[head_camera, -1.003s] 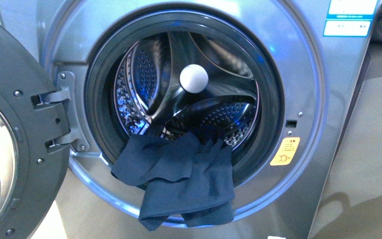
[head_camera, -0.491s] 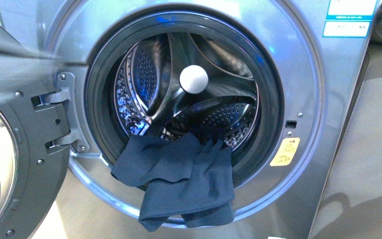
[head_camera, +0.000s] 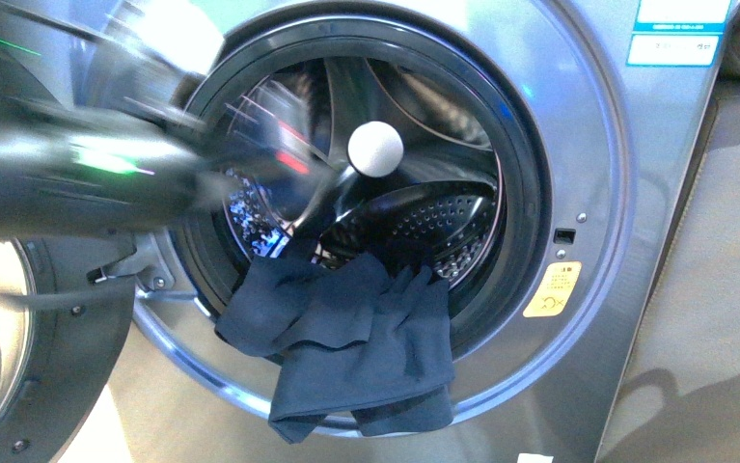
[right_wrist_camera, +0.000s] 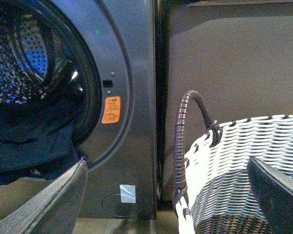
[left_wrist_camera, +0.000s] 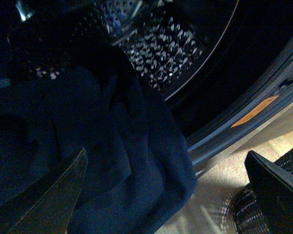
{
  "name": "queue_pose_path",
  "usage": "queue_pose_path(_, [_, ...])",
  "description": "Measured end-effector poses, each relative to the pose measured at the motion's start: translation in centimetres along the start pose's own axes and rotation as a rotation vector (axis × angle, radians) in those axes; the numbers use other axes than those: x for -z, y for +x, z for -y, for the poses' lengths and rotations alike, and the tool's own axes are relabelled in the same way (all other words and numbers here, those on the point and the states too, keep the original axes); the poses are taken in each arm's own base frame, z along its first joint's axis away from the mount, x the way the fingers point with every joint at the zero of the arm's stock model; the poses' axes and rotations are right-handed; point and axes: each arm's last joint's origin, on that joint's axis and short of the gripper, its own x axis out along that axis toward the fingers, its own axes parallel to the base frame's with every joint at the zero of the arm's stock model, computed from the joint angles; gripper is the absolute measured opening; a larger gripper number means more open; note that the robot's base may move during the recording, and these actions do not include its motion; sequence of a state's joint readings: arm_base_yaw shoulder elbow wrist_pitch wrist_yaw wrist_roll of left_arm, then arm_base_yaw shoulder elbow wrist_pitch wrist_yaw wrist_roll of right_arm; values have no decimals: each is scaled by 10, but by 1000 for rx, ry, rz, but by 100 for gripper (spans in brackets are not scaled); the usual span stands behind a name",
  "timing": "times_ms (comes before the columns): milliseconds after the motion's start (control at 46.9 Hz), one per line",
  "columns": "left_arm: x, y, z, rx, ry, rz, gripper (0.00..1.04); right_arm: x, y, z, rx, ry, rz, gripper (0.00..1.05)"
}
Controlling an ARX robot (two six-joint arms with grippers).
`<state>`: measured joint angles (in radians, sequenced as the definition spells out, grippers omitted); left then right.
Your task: Collect clothes from washing machine
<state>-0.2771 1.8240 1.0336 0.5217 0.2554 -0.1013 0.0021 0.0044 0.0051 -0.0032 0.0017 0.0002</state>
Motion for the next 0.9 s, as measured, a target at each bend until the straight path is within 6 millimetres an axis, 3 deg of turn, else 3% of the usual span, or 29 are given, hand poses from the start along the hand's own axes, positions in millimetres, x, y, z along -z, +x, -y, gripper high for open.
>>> queue_pose_path(171, [27, 45, -8, -65, 38, -159, 98, 0, 0, 0, 0, 0, 0, 97])
queue_pose_path(342, [34, 75, -16, -119, 72, -215, 98, 0, 0, 0, 0, 0, 0, 97])
queue_pose_path(747, [20, 118, -18, -130, 131, -367, 98, 0, 0, 0, 0, 0, 0, 97])
queue_pose_path(896, [32, 126, -22, -166, 160, -464, 98, 0, 0, 0, 0, 0, 0, 97])
